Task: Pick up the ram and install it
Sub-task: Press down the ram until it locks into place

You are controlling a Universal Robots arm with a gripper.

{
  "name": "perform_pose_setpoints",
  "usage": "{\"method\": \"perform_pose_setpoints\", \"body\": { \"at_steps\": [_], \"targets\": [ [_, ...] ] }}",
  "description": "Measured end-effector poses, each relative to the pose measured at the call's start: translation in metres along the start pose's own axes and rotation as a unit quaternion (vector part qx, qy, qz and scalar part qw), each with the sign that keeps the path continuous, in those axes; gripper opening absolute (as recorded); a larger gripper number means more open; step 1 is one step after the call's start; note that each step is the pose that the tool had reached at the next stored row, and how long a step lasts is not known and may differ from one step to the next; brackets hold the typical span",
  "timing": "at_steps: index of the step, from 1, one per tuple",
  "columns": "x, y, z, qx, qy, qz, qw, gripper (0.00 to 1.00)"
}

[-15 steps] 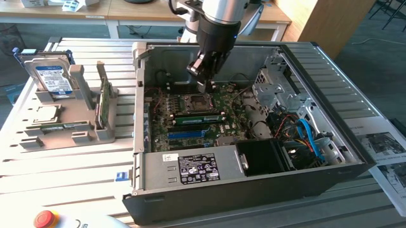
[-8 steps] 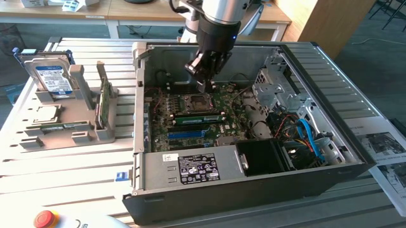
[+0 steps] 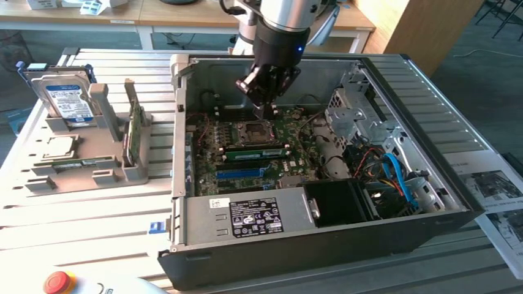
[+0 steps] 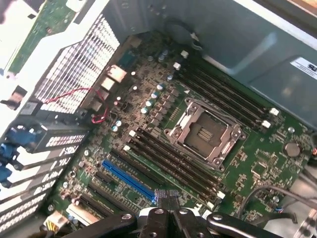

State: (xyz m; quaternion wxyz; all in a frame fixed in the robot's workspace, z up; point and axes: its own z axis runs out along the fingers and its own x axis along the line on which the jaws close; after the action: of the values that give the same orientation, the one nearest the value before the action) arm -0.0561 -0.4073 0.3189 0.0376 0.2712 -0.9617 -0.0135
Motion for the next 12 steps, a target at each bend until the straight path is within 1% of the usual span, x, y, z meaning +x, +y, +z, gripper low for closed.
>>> {"method": "perform_pose_setpoints", "body": {
  "at_steps": [3,6,8,12],
  "targets": [
    [0.0000,0.0000,0.0000,-0.0012,-0.0009,0.020,0.9998,0.10],
    [0.0000,0.0000,0.0000,-0.0024,-0.0017,0.039,0.9992,0.10],
    [0.0000,0.0000,0.0000,-0.0032,-0.0023,0.052,0.9986,0.10],
    [0.0000,0.0000,0.0000,-0.0047,-0.0034,0.078,0.9969,0.10]
  ]
}}
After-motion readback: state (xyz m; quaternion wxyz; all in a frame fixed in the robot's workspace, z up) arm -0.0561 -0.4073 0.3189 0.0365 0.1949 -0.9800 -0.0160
